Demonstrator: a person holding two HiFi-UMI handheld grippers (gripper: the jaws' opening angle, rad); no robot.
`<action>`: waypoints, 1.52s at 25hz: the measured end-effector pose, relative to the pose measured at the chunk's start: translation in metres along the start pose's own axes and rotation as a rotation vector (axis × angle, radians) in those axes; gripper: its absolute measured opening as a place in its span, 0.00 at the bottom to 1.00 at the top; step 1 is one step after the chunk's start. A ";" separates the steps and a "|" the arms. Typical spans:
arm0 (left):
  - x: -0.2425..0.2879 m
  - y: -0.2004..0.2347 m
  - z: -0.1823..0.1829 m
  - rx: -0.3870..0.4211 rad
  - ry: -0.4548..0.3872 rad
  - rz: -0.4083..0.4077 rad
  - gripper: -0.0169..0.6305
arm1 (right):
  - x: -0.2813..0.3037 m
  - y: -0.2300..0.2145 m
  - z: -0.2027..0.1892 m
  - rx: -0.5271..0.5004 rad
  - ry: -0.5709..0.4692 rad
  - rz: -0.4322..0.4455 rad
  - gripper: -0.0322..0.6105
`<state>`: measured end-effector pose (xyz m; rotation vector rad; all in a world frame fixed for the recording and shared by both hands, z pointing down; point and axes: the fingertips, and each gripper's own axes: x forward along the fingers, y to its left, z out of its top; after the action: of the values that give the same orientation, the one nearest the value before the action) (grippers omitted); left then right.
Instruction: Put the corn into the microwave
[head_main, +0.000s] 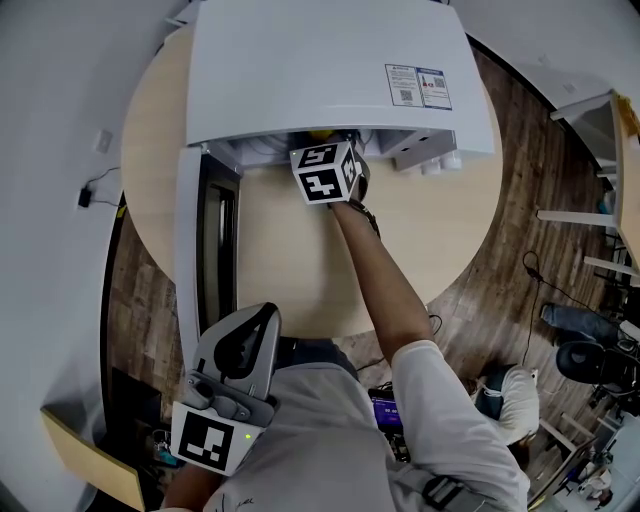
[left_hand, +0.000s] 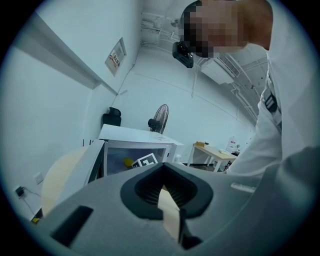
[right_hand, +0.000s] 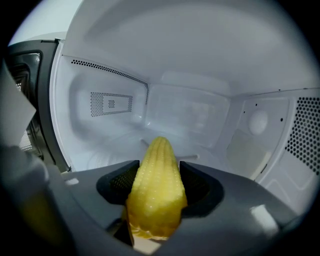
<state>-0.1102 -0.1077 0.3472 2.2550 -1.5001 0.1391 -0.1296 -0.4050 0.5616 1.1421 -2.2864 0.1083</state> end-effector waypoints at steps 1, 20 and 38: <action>-0.001 -0.001 0.001 0.000 -0.003 0.000 0.01 | 0.000 0.000 0.000 0.007 -0.001 0.004 0.47; -0.010 -0.020 0.004 0.013 -0.028 -0.019 0.01 | -0.026 0.002 0.003 0.029 -0.023 0.030 0.53; -0.023 -0.045 0.003 0.028 -0.049 -0.046 0.01 | -0.069 0.001 0.010 0.094 -0.064 0.059 0.47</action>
<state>-0.0795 -0.0746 0.3243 2.3288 -1.4787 0.0917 -0.1028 -0.3587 0.5173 1.1406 -2.3946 0.2063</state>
